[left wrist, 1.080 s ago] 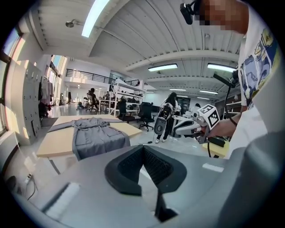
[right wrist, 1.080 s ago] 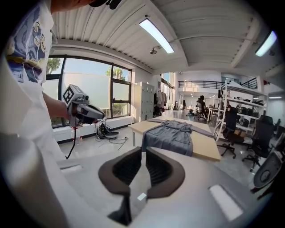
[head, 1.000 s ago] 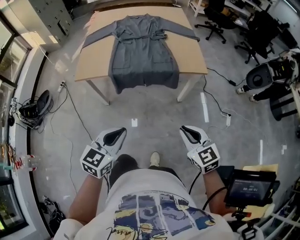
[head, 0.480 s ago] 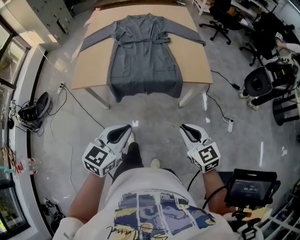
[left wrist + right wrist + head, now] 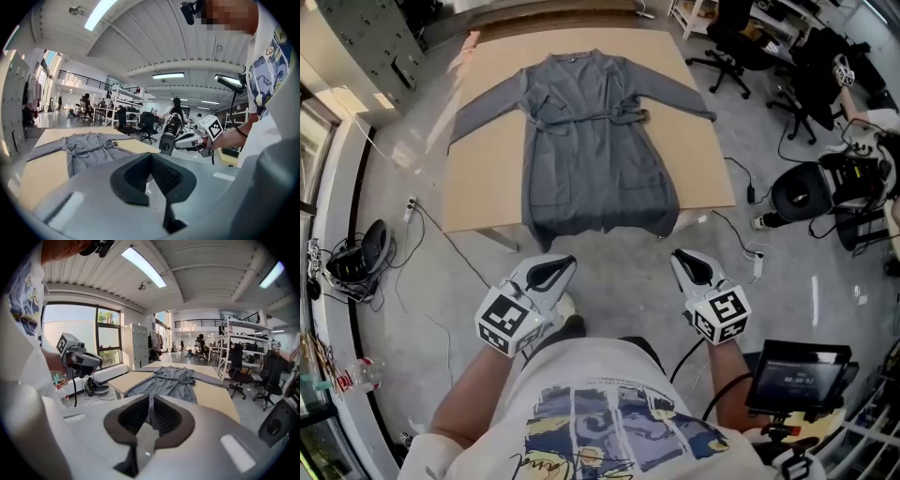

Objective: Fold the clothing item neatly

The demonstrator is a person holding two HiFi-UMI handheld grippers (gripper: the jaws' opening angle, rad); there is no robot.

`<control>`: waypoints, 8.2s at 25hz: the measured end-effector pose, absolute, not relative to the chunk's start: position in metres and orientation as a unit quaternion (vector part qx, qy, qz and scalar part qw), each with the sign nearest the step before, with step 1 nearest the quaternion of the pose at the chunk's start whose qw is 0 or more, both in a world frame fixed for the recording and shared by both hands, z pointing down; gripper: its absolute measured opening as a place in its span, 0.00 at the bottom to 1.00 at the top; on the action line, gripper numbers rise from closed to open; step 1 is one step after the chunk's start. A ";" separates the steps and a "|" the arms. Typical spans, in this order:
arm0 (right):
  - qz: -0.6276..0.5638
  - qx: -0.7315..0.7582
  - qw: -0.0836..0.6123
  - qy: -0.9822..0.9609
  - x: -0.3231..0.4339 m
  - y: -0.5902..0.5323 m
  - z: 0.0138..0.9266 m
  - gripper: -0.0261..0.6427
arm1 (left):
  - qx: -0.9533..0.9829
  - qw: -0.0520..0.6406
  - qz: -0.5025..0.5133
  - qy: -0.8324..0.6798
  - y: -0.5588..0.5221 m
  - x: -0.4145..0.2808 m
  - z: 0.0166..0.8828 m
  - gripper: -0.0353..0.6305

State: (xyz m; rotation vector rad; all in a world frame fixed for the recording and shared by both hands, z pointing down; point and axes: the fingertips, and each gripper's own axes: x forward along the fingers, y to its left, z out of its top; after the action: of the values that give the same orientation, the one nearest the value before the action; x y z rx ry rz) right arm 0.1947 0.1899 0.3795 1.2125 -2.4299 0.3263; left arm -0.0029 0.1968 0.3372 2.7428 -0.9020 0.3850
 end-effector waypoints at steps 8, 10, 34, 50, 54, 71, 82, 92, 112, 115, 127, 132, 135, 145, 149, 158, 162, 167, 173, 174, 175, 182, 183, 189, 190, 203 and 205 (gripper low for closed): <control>0.128 0.471 0.209 -0.847 0.178 0.119 0.384 0.11 | 0.939 0.117 0.127 -0.297 0.136 -0.048 0.344 0.06; 0.131 0.480 0.215 -0.841 0.186 0.106 0.385 0.11 | 0.939 0.120 0.124 -0.297 0.125 -0.052 0.345 0.06; 0.227 0.573 0.243 -0.749 0.390 -0.184 0.482 0.18 | 0.915 0.140 0.159 -0.343 -0.068 0.000 0.347 0.06; 0.313 0.601 0.218 -0.702 0.472 -0.298 0.559 0.24 | 0.904 0.161 0.197 -0.344 -0.135 0.052 0.363 0.06; 0.343 0.621 0.189 -0.679 0.492 -0.318 0.570 0.26 | 0.902 0.172 0.206 -0.339 -0.137 0.060 0.371 0.06; 0.475 0.625 0.123 -0.607 0.526 -0.344 0.631 0.29 | 0.894 0.203 0.217 -0.334 -0.137 0.065 0.392 0.06; 0.400 0.649 0.175 -0.623 0.520 -0.348 0.608 0.09 | 0.890 0.208 0.208 -0.350 -0.131 0.048 0.392 0.06; 0.320 0.663 0.173 -0.655 0.496 -0.373 0.551 0.08 | 0.883 0.211 0.188 -0.373 -0.114 0.022 0.393 0.06; 0.265 0.564 0.150 -0.767 0.297 -0.442 0.486 0.08 | 0.849 0.223 0.153 -0.455 -0.068 -0.048 0.387 0.06; 0.264 0.545 0.148 -0.782 0.259 -0.451 0.482 0.08 | 0.841 0.224 0.149 -0.470 -0.061 -0.060 0.385 0.06; 0.253 0.451 0.164 -0.840 0.103 -0.469 0.480 0.08 | 0.800 0.240 0.134 -0.533 -0.033 -0.098 0.385 0.06; 0.251 0.413 0.172 -0.858 0.048 -0.464 0.485 0.08 | 0.785 0.245 0.133 -0.553 -0.025 -0.109 0.385 0.06; 0.249 0.391 0.178 -0.868 0.018 -0.460 0.488 0.08 | 0.783 0.243 0.129 -0.558 -0.019 -0.112 0.388 0.06; 0.244 0.324 0.201 -0.891 -0.061 -0.444 0.506 0.08 | 0.762 0.255 0.128 -0.582 -0.011 -0.120 0.392 0.06; 0.242 0.306 0.221 -0.894 -0.082 -0.439 0.521 0.08 | 0.756 0.265 0.130 -0.585 -0.005 -0.121 0.396 0.06; 0.231 0.266 0.284 -0.892 -0.092 -0.423 0.556 0.13 | 0.756 0.272 0.131 -0.581 -0.004 -0.118 0.401 0.06; 0.232 0.254 0.289 -0.893 -0.089 -0.416 0.556 0.20 | 0.765 0.268 0.131 -0.570 -0.011 -0.112 0.399 0.06; 0.223 0.257 0.288 -0.895 -0.075 -0.406 0.548 0.21 | 0.778 0.261 0.127 -0.557 -0.014 -0.110 0.396 0.06; 0.215 0.273 0.283 -0.894 -0.059 -0.388 0.534 0.21 | 0.795 0.244 0.123 -0.542 -0.009 -0.114 0.389 0.06; 0.211 0.277 0.283 -0.894 -0.057 -0.384 0.531 0.21 | 0.797 0.238 0.122 -0.541 -0.008 -0.117 0.387 0.06; 0.208 0.279 0.282 -0.894 -0.057 -0.379 0.527 0.21 | 0.798 0.234 0.122 -0.541 -0.006 -0.120 0.385 0.06; 0.177 0.275 0.287 -0.900 -0.068 -0.335 0.501 0.21 | 0.809 0.217 0.111 -0.535 0.019 -0.138 0.374 0.06; 0.173 0.274 0.290 -0.901 -0.071 -0.328 0.500 0.21 | 0.809 0.215 0.110 -0.535 0.024 -0.141 0.372 0.06; 0.155 0.253 0.294 -0.908 -0.124 -0.276 0.492 0.21 | 0.814 0.208 0.107 -0.532 0.071 -0.170 0.364 0.06; 0.151 0.249 0.293 -0.911 -0.136 -0.267 0.490 0.21 | 0.816 0.203 0.106 -0.531 0.081 -0.175 0.363 0.06; 0.065 0.105 0.331 -0.935 -0.304 -0.179 0.500 0.21 | 0.789 0.202 0.091 -0.573 0.129 -0.236 0.358 0.06; 0.048 0.085 0.342 -0.935 -0.332 -0.182 0.505 0.21 | 0.784 0.205 0.090 -0.579 0.122 -0.249 0.357 0.06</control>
State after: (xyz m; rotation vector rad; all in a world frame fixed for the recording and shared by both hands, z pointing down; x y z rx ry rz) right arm -0.3324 -0.1823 0.5050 0.2214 -2.4312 0.1257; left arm -0.2491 0.1223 0.3572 2.1851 -1.6152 0.2505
